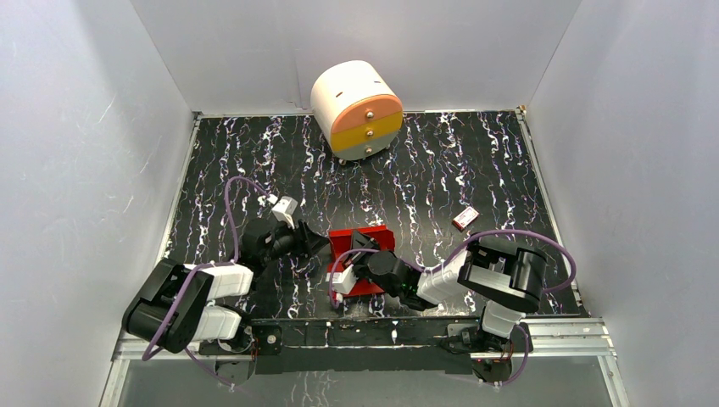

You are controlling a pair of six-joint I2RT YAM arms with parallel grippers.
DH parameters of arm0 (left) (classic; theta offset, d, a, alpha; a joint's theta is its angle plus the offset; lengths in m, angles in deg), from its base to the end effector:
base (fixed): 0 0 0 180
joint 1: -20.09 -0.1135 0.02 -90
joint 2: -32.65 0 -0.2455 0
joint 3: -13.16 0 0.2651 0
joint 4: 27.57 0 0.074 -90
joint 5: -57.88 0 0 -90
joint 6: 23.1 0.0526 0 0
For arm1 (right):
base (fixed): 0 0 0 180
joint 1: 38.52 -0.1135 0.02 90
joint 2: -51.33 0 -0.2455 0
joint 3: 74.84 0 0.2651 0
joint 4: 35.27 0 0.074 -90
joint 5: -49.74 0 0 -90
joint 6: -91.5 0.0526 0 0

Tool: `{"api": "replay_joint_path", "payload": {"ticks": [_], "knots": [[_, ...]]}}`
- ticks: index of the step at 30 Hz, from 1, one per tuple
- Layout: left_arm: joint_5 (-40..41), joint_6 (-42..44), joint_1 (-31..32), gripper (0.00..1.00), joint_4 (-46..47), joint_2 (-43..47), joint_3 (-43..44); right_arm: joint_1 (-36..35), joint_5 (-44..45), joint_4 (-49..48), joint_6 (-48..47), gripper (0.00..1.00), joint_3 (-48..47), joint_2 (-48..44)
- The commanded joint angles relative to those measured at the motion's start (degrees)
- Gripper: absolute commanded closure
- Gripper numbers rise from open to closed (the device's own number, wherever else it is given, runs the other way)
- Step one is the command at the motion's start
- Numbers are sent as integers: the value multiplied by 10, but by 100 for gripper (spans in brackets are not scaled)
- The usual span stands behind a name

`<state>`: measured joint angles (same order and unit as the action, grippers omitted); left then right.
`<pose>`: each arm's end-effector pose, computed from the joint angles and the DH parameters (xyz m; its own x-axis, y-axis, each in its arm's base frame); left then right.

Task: Fold the paper box

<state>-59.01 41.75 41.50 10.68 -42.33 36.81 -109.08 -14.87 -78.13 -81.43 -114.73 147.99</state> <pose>0.2146 -0.1097 0.1163 -0.5034 -0.2098 -0.8382 0.5764 0.6412 -0.5066 0.1250 0.2864 0.1064 0.6981 -0.7158 -0.0172 -0.1672 -0.1397 -0.9760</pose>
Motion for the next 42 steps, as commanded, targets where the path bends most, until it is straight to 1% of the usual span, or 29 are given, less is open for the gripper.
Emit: {"api": "replay_joint_path", "payload": {"ticks": [1,12,17,26,36,42], "knots": [[-35,18,16,55,36,3,17,-4,-24,11,-3,100,-11,1],[-69,32,21,53,50,4,11,-4,-25,15,-3,100,-11,0],[-76,33,22,52,51,16,5,-3,-22,13,-4,100,-10,-2],[-86,32,24,52,53,4,10,-1,-21,9,-7,100,-10,-9],[-56,35,30,59,52,-20,22,-1,-28,13,-3,100,-12,-8],[-3,41,46,61,52,-27,23,-1,-33,23,0,100,-17,-12]]}}
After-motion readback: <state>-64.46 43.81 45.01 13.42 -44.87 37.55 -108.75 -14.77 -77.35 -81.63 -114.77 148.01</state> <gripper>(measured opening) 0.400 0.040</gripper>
